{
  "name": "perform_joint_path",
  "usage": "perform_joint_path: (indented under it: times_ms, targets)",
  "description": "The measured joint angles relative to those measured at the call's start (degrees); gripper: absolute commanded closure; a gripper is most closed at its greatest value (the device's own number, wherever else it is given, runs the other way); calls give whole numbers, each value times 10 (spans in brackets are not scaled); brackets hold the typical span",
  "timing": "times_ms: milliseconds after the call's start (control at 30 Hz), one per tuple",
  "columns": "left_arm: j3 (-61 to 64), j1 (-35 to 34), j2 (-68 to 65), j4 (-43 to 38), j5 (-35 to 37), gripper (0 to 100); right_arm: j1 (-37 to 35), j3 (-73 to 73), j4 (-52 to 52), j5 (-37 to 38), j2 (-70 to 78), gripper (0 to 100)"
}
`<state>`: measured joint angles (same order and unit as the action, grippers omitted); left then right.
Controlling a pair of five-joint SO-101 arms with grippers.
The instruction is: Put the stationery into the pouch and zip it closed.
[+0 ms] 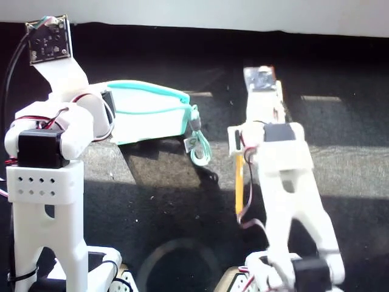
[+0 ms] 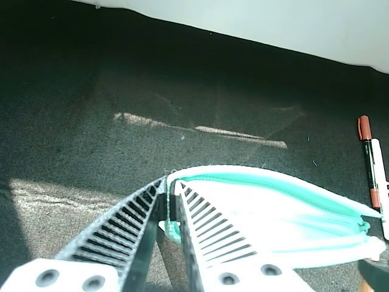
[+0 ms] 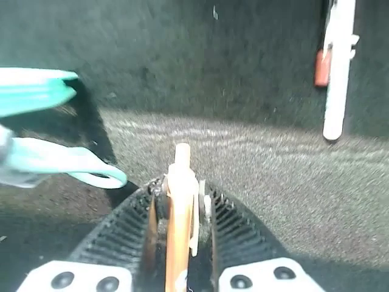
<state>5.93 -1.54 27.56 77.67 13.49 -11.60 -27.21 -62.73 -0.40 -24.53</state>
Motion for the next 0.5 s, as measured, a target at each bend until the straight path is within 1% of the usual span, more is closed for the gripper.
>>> perform_joint_path:
  times_ms: [167,267,400,500]
  targets:
    - [0,0,0,0,0,991,0,25,18,0,-187,993]
    - [0,0,0,0,0,991,-1,69,51,0,-254,993]
    - [0,0,0,0,0,991,-2,159,98,-4,-262,993]
    - [0,0,0,0,0,991,-44,236,107,-48,-230,993]
